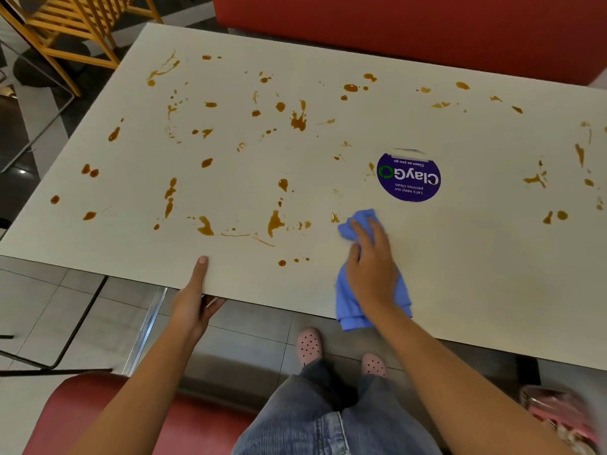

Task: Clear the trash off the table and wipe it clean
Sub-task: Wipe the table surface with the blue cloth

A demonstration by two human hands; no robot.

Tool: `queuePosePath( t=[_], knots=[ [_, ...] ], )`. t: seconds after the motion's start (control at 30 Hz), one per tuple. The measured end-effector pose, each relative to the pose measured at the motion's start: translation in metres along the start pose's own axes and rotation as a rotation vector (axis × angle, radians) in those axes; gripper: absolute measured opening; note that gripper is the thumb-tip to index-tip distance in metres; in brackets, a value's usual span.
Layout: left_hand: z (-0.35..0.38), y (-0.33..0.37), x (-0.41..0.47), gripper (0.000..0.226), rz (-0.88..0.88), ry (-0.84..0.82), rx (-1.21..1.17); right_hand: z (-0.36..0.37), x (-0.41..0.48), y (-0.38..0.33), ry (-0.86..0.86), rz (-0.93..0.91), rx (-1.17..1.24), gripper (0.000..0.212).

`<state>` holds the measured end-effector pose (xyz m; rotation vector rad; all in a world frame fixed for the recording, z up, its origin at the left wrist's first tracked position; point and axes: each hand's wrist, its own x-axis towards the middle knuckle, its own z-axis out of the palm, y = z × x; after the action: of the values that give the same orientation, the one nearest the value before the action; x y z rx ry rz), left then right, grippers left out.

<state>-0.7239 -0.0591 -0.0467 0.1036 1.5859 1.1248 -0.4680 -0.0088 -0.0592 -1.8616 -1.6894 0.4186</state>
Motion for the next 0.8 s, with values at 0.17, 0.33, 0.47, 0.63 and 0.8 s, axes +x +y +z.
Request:
queuePosePath(
  t=[0.17, 0.33, 0.47, 0.63, 0.8],
  knots=[
    [-0.001, 0.001, 0.000, 0.029, 0.005, -0.014, 0.005, -0.005, -0.015, 0.005, -0.150, -0.185, 0.007, 0.040],
    [-0.002, 0.001, 0.001, 0.035, -0.009, -0.008, 0.005, -0.041, -0.019, 0.044, -0.273, -0.305, 0.072, 0.039],
    [-0.002, 0.001, 0.002, 0.035, -0.020, 0.004, -0.005, -0.062, 0.001, 0.075, -0.198, -0.172, 0.012, 0.041],
    [0.001, 0.001, 0.001, 0.037, -0.017, 0.043, -0.014, -0.050, 0.033, 0.070, -0.106, -0.092, -0.034, 0.037],
    [0.005, 0.002, -0.002, 0.035, -0.019, 0.076, -0.008, -0.017, 0.048, 0.033, -0.086, -0.083, -0.032, 0.036]
  ],
)
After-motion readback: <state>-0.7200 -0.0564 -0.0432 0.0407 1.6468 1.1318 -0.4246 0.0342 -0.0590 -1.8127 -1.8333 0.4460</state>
